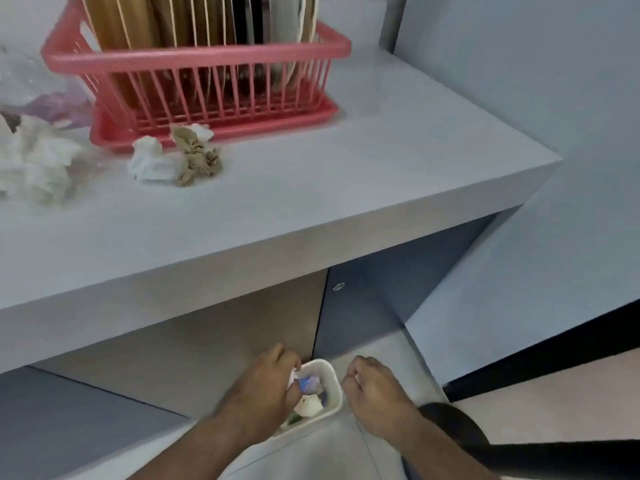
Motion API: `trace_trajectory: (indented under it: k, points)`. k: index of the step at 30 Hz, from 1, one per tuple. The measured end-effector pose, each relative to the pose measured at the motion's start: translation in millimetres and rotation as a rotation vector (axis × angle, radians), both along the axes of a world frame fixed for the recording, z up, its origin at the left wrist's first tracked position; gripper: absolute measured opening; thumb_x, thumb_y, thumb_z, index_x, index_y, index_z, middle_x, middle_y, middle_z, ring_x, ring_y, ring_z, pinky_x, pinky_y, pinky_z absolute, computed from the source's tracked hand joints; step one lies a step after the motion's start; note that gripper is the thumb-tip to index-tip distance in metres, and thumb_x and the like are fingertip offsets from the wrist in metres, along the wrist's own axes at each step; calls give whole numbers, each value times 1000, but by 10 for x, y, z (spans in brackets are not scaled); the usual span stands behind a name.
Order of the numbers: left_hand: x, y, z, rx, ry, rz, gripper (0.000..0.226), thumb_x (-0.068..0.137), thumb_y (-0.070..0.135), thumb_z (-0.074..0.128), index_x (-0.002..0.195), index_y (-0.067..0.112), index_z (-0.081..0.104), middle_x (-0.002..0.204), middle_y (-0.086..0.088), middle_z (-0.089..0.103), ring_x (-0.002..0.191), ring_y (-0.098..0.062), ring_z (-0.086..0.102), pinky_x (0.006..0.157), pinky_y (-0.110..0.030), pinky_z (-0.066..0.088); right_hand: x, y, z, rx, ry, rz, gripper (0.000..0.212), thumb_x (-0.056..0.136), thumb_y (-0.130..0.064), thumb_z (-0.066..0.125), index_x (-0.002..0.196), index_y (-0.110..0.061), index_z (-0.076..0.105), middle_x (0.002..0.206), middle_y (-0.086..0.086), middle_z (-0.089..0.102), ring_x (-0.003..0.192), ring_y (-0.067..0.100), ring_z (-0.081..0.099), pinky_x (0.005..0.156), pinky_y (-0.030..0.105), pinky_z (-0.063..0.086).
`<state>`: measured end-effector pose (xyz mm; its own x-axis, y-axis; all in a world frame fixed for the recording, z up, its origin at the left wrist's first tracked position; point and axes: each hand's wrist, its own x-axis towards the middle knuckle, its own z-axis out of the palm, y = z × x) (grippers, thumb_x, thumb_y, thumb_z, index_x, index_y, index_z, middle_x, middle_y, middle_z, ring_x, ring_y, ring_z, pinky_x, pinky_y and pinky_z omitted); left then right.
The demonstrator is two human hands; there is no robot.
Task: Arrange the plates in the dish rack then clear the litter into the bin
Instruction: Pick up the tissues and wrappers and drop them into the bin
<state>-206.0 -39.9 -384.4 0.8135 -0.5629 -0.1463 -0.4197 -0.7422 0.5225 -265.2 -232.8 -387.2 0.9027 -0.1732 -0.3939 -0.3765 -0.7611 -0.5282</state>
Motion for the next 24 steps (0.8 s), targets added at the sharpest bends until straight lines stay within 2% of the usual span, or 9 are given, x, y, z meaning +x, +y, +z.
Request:
trace_trajectory:
  k: [4, 7, 11, 13, 15, 17, 20, 22, 24]
  points:
    - [-29, 122, -969, 23, 87, 24, 20, 94, 34, 44, 113, 29, 47, 113, 14, 39, 96, -7, 48, 82, -23, 45, -177, 85, -977, -52, 40, -14, 11, 97, -25, 40, 92, -21, 49, 98, 0, 49, 84, 14, 43, 77, 26, 37]
    - [-114, 185, -1706, 52, 129, 2, 27, 94, 31, 45, 120, 25, 47, 121, 9, 41, 105, -10, 48, 89, -25, 43, -332, 142, -1645, -59, 151, -5, 21, 98, -27, 39, 105, -14, 54, 108, 4, 54, 92, 18, 51, 81, 27, 39]
    - [-140, 133, -2598, 122, 168, -46, 31, 95, 28, 45, 125, 22, 47, 125, 6, 42, 110, -12, 47, 85, -17, 36, -446, 198, -2329, -34, 216, -7, 19, 97, -27, 39, 102, -15, 53, 108, 4, 54, 99, 20, 55, 82, 29, 42]
    - [-54, 24, -2890, 135, 175, -40, 32, 95, 30, 44, 125, 18, 49, 125, 1, 44, 112, -16, 48, 90, -21, 36, -445, 181, -2499, -27, 207, -4, 13, 96, -27, 40, 96, -19, 50, 105, 2, 54, 97, 19, 54, 80, 30, 43]
    - [53, -102, -3273, 137, 200, -18, 44, 93, 42, 36, 125, 16, 50, 124, -4, 46, 111, -24, 50, 94, -32, 40, -442, 173, -2703, -22, 192, -5, 10, 95, -27, 41, 94, -21, 49, 105, 2, 55, 97, 19, 54, 81, 31, 44]
    - [178, -198, -3566, 136, 284, 62, 57, 91, 53, 33, 134, 16, 43, 131, -6, 43, 117, -27, 46, 100, -39, 38, -392, 151, -2866, -24, 165, -9, 8, 95, -26, 42, 94, -23, 49, 105, 1, 55, 98, 19, 55, 81, 30, 43]
    - [246, -201, -3861, 128, 409, 160, 61, 95, 49, 43, 147, 19, 29, 146, -4, 33, 132, -23, 35, 111, -37, 27, -267, 166, -3064, -9, 104, -35, 14, 95, -26, 44, 101, -20, 55, 105, 2, 56, 97, 21, 56, 80, 31, 43]
    - [233, -95, -3917, 95, 360, 179, 52, 97, 42, 44, 143, 18, 37, 144, -1, 39, 133, -21, 35, 111, -31, 28, -131, 196, -3185, 16, 82, -44, 17, 96, -25, 44, 104, -17, 56, 106, 3, 56, 99, 23, 56, 81, 31, 44]
    - [204, 59, -3877, 75, 266, 169, 41, 97, 39, 45, 132, 19, 51, 134, 2, 49, 125, -19, 45, 103, -31, 37, 18, 261, -3298, 44, 66, -41, 19, 96, -24, 43, 105, -15, 57, 107, 6, 58, 101, 25, 56, 83, 32, 45]
